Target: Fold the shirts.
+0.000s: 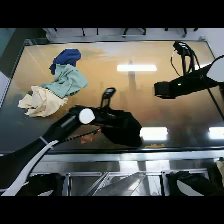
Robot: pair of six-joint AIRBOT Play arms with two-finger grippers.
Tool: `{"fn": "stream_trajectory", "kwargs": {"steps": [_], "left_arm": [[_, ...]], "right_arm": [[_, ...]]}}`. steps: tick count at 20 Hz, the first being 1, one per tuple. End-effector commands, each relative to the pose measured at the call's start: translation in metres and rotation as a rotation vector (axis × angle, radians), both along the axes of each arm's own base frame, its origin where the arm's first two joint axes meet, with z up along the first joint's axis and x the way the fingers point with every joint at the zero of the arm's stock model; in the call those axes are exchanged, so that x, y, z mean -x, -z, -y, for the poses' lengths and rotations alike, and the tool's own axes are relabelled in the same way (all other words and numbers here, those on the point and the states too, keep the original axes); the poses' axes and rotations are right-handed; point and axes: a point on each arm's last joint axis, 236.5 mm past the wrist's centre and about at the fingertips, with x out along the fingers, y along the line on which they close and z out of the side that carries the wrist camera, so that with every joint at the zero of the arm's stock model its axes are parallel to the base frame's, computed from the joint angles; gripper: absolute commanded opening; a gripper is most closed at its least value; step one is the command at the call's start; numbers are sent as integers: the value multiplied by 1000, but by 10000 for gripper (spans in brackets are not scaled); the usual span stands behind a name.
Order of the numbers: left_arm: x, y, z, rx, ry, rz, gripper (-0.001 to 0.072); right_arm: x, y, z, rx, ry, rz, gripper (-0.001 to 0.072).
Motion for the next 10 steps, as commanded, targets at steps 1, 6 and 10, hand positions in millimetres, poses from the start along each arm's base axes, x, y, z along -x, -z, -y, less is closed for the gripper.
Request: {"fn": "stream_trajectory", "kwargs": {"steps": [1,6,10], "left_arm": [[3,11,37,4,117,-25,18],[-7,2,9,-59,214,-118,643],[-28,-34,-75,-148,177,-104,642]], "right_arm": [[-3,-2,23,69,56,22,26],[-13,2,22,67,63,35,26],[-14,5,21,69,61,28,26]]}}
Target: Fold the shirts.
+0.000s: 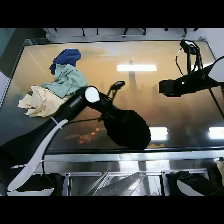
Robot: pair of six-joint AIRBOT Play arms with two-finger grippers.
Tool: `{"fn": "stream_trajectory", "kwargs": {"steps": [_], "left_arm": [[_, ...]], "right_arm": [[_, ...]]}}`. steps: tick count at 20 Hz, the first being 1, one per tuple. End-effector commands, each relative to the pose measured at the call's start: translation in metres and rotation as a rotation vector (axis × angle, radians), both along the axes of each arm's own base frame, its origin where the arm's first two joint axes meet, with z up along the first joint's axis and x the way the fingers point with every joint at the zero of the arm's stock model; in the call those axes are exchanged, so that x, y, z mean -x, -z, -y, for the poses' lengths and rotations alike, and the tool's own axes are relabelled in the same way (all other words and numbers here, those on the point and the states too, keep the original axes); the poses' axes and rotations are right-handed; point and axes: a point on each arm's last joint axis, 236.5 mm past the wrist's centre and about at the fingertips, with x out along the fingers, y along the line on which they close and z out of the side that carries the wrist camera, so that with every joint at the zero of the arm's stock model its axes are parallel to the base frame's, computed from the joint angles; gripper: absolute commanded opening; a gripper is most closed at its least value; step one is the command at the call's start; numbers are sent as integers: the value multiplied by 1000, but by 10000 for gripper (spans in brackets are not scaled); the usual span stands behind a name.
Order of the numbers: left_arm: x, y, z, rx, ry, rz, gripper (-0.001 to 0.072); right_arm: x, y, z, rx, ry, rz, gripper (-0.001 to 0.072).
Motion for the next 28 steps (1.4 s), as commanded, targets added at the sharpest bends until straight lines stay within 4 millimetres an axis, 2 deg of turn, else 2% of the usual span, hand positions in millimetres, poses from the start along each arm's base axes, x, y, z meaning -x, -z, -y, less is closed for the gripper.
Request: {"fn": "stream_trajectory", "kwargs": {"steps": [1,3,5,7,8,11,14,16,19,22,26,27,28], "left_arm": [[-14,-31,-83,-115,-21,28,642],[-23,-52,-140,-183,-99,81,642],[-23,-54,-180,-176,-202,88,643],[-15,-26,-210,-158,-301,31,643],[-11,-7,-214,-116,-330,-5,642],[-13,51,-201,50,-374,-119,643],[-40,97,-187,135,-437,-183,643],[-53,114,-167,224,-458,-228,643],[-68,135,-149,234,-427,-262,643],[-88,143,-127,228,-401,-267,642],[-102,153,-97,220,-381,-321,641],[-104,151,-93,228,-371,-335,499],[-105,149,-91,235,-350,-342,301]], "right_arm": [[-2,1,1,5,3,2,26],[-2,1,1,5,3,2,26],[-1,1,-1,-2,0,1,26],[1,1,-6,-18,-9,-6,26],[3,2,-10,-34,-17,-16,26],[10,11,-26,-90,-43,-56,26],[19,19,-38,-90,-77,-83,26],[23,19,-48,-92,-104,-86,26],[31,19,-63,-91,-149,-88,26],[38,19,-77,-90,-189,-87,27],[43,19,-85,-89,-216,-88,26],[43,19,-85,-89,-216,-88,26],[43,19,-85,-89,-216,-87,26]]}}
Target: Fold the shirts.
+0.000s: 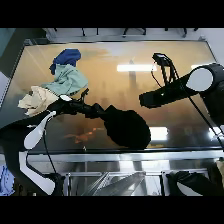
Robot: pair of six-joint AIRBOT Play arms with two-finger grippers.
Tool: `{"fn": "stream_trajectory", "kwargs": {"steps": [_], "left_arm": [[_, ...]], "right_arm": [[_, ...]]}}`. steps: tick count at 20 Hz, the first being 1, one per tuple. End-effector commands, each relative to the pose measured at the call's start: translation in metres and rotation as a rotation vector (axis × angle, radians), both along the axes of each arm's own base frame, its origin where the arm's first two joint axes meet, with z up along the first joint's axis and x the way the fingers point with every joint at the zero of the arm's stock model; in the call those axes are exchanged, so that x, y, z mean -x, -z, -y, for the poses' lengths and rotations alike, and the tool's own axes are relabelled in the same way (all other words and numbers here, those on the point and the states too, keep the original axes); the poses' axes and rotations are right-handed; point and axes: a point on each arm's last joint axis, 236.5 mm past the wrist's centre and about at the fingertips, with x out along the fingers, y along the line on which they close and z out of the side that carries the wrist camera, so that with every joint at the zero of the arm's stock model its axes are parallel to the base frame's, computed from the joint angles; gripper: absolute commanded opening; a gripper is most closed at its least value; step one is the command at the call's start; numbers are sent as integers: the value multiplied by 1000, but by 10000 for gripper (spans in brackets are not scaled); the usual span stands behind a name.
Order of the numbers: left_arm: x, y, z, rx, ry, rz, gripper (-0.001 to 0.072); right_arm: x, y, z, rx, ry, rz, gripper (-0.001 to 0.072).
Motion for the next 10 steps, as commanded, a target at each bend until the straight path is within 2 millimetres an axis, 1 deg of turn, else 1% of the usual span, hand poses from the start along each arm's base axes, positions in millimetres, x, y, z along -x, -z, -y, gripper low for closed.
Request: {"fn": "stream_trajectory", "kwargs": {"steps": [1,2,4,5,6,7,8,9,10], "left_arm": [[-6,-3,18,42,44,-37,113],[-5,-7,19,52,67,-24,18],[-9,-18,10,44,85,9,18],[-7,-24,-1,12,111,33,18],[-2,-29,-15,-41,156,59,18],[6,-34,-29,-100,205,73,18],[17,-39,-40,-151,257,82,18],[30,-45,-49,-188,288,92,18],[42,-48,-55,-209,293,97,18]], "right_arm": [[2,0,-3,0,-10,0,26],[2,0,-3,2,-9,2,26],[1,1,-1,12,-10,6,27],[0,2,1,21,-7,9,26],[0,3,2,26,-7,5,26],[1,5,0,20,-12,-8,26],[8,9,-8,-3,-30,-53,27],[11,12,-16,-31,-42,-84,27],[5,17,-24,-55,-38,-92,27]]}}
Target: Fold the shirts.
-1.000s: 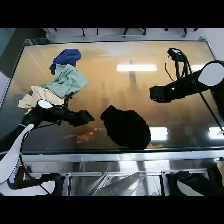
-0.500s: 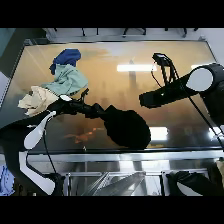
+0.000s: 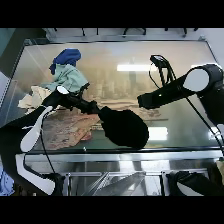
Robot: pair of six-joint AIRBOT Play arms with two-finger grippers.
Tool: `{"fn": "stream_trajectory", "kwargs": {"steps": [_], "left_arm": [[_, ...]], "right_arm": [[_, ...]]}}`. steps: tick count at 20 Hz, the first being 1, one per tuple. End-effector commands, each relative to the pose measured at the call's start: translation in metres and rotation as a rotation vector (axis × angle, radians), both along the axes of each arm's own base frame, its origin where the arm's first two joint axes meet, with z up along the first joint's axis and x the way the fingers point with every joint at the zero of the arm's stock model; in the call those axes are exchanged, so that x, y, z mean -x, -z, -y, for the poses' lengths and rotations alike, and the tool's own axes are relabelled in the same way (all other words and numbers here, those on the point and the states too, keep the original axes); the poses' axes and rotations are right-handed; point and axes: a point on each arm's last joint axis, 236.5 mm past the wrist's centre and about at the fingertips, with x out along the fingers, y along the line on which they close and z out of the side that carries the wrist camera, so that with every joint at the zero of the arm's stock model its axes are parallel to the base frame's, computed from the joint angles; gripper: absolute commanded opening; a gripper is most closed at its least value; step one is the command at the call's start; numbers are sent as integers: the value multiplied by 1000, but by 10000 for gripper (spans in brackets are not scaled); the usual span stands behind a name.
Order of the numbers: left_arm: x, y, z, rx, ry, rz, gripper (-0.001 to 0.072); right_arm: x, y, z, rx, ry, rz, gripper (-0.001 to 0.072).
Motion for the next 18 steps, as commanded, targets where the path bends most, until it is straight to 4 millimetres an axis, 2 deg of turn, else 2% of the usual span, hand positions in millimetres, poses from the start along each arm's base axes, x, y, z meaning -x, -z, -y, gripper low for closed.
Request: {"fn": "stream_trajectory", "kwargs": {"steps": [1,3,7,10,12,14,16,18], "left_arm": [[43,-9,-34,-131,84,22,18],[76,-12,-40,-138,75,6,18],[125,-15,-50,-150,52,18,18],[144,-14,-50,-157,29,54,18],[152,-16,-52,-156,8,74,18],[158,-23,-53,-151,3,99,18],[158,-31,-54,-146,-7,142,18],[160,-37,-55,-142,-19,181,18]], "right_arm": [[0,15,-21,-59,-20,-80,88],[-5,37,-38,-82,-40,-142,694],[-7,79,-95,-160,-136,-211,698],[10,117,-123,-117,-176,-288,697],[15,144,-128,-50,-172,-314,696],[10,164,-126,30,-152,-285,693],[1,174,-123,99,-142,-241,672],[-5,178,-130,128,-157,-192,669]]}}
